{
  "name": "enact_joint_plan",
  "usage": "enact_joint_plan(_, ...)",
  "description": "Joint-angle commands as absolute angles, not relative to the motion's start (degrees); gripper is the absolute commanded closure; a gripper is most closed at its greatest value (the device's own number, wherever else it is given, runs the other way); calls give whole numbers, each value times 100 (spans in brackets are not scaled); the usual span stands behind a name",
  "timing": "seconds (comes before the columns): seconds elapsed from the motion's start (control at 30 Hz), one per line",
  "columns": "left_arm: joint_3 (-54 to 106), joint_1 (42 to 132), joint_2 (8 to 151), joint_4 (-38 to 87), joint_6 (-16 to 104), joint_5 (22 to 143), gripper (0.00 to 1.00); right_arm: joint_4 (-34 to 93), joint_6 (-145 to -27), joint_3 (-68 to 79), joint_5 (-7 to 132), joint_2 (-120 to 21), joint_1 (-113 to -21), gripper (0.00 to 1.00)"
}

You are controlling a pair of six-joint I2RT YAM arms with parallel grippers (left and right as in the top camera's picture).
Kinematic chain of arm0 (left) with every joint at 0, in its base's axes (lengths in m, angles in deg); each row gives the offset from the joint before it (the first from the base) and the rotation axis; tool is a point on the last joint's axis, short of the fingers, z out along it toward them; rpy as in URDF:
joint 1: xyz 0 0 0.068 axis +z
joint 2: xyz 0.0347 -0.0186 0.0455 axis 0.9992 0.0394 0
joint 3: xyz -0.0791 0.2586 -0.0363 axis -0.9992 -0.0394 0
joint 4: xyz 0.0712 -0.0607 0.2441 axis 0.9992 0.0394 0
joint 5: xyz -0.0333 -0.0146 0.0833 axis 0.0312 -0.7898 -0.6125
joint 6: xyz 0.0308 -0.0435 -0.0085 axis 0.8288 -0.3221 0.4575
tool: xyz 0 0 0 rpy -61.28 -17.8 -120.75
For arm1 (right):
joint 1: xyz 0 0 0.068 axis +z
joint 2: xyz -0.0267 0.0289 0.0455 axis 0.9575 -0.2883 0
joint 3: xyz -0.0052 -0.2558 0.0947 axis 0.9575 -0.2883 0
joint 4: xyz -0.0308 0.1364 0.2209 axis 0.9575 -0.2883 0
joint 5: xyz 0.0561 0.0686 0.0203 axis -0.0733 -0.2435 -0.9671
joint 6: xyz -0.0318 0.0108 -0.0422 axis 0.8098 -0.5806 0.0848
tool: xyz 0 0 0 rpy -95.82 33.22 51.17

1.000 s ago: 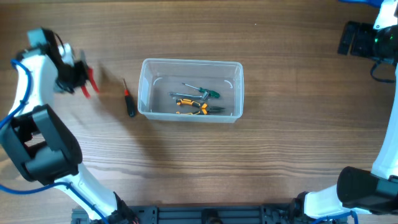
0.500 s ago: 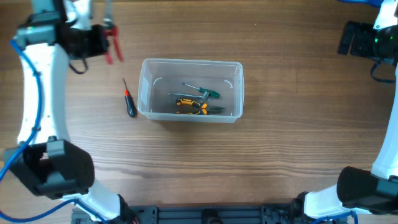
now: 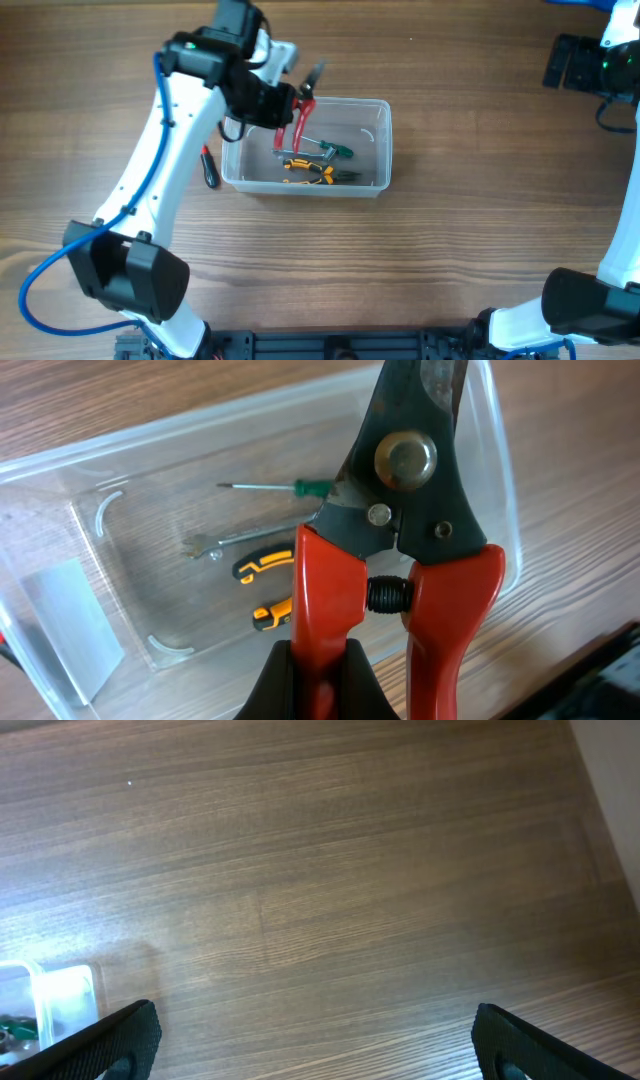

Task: Pack container
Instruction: 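Carry the shears with the left gripper into the container and release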

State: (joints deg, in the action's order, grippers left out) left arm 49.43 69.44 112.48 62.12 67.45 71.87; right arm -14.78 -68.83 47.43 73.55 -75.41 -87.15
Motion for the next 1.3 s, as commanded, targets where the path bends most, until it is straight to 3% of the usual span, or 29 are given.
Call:
enact_joint_plan(0.0,5032,6559,11252,6193,7737,6419,96,-1465,-6920,4736,7329,-7557,-8702,0)
enact_joint_plan(0.53,5032,6638,12326,5895,10714,6181,96,-1465,-6923,4736,7329,-7557,-8702,0)
enact_joint_plan(0.9,5032,6638,13342,5935,11295,6295,96,-1465,-6923,4736,7329,-7557,-8702,0)
enact_joint_plan(1.1,5035,6638,13556,5808,11293,6397,86,-1465,-6920,4736,7329,-7557,-8702,0)
enact_joint_plan(1.17,5035,6638,13554,5808,11249,6400,73,-1465,-6920,4736,7329,-7557,-8702,0)
enact_joint_plan(1.27,5035,6638,13554,5819,11074,6400,62,-1465,-6923,4736,7329,-7557,-8702,0)
